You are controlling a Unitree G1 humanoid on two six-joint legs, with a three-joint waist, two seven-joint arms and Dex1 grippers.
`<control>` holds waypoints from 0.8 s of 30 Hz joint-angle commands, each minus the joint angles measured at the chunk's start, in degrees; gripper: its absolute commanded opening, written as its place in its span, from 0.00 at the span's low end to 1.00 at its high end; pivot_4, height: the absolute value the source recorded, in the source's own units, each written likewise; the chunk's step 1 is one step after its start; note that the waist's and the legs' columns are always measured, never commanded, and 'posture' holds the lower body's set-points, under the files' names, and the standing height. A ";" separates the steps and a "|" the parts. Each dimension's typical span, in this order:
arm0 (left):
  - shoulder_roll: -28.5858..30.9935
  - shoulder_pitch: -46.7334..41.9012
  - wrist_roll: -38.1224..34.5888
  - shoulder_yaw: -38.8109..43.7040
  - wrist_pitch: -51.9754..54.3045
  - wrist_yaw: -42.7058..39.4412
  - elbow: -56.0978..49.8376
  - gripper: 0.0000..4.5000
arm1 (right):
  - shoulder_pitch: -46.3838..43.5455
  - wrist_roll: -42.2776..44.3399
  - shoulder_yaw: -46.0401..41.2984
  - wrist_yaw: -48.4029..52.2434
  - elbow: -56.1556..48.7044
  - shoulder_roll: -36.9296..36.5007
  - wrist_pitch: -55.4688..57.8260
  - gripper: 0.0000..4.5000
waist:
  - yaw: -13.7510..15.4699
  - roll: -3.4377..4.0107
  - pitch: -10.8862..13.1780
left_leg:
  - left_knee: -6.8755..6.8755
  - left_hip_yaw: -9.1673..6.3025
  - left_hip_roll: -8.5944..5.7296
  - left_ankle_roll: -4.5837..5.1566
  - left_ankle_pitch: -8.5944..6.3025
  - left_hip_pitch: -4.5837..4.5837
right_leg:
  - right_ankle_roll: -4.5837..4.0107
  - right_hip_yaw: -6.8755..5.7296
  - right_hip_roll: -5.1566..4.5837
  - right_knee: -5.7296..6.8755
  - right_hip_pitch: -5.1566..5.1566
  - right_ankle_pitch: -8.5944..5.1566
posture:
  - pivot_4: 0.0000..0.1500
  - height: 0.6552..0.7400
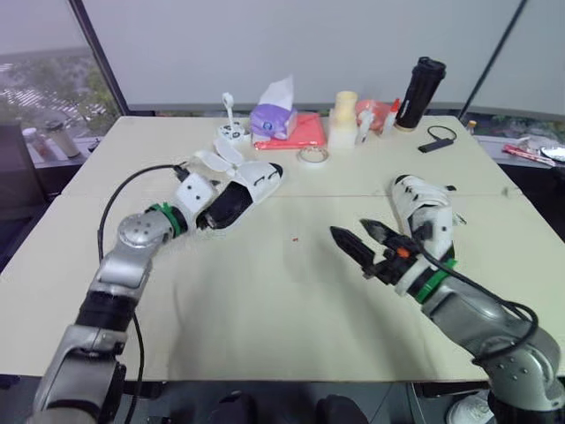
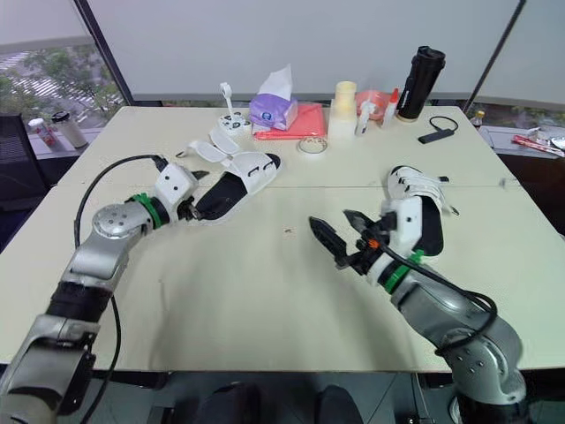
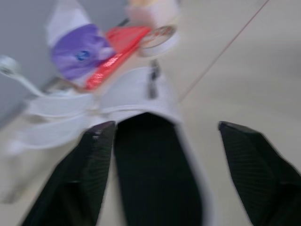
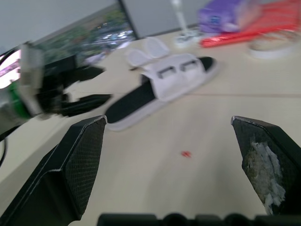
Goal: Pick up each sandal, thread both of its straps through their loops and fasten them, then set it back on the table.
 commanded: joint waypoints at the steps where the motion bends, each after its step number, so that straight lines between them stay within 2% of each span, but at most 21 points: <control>1: 2.05 -5.84 15.11 -5.69 -17.53 11.39 11.34 0.76 | -4.31 -7.91 3.87 2.77 2.88 1.06 -4.56 1.00 | 0.42 -0.04 0.02 | 0.02 0.02 -0.01 0.00 0.00 -0.05 | 0.01 0.00 0.00 -0.01 -0.04 0.00 | 1.00 1.00; 4: 3.45 -10.21 25.33 -10.37 -25.36 21.75 20.32 0.76 | -5.82 -12.20 5.91 4.16 4.82 2.66 -7.02 1.00 | 0.98 -0.07 0.02 | 0.01 0.07 -0.01 0.00 0.00 -0.09 | 0.01 0.01 -0.01 -0.04 -0.09 0.01 | 1.00 1.00; 8: 2.68 -14.65 31.86 -13.92 -28.92 30.20 30.12 0.76 | -6.30 -16.36 6.83 5.70 6.47 4.14 -9.34 1.00 | 1.05 -0.09 0.02 | 0.02 0.11 -0.01 0.00 0.00 -0.15 | 0.02 -0.01 -0.02 -0.03 -0.11 0.01 | 1.00 1.00; 16: -2.53 -21.34 36.65 -17.19 -30.20 41.34 43.56 0.76 | -6.02 -21.30 6.50 6.48 8.52 6.83 -11.77 1.00 | 0.94 -0.15 0.04 | 0.13 0.12 -0.01 -0.01 0.00 -0.14 | 0.06 -0.02 0.00 0.04 -0.11 0.03 | 1.00 1.00; 24: -10.73 -28.16 41.03 -21.48 -24.36 47.45 53.68 0.76 | -5.92 -24.12 5.94 5.18 8.83 10.15 -12.09 1.00 | 0.93 -0.24 0.05 | 0.28 0.13 -0.02 0.00 0.00 -0.17 | 0.12 -0.04 0.00 0.05 -0.07 0.06 | 1.00 1.00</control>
